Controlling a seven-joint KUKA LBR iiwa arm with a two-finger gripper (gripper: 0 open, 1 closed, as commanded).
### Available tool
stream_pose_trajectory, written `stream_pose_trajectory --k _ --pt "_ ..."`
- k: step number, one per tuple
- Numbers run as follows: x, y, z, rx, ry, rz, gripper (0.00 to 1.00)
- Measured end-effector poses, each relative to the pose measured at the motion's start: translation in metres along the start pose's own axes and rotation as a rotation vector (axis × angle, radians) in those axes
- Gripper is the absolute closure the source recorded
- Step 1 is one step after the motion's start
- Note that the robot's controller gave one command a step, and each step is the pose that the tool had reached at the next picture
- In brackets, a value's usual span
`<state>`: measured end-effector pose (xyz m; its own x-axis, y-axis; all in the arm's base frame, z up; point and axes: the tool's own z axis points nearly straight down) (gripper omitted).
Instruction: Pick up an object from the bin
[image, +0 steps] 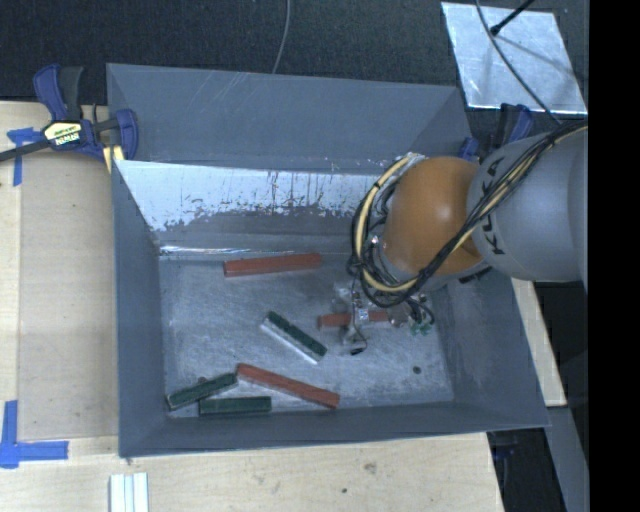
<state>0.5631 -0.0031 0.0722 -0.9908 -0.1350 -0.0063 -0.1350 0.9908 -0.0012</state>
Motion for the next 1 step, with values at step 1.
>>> stream_pose_trajectory --k 1 --pt "0.0001 0.0003 -0.0567 0.000 0.003 0.001 1.00"
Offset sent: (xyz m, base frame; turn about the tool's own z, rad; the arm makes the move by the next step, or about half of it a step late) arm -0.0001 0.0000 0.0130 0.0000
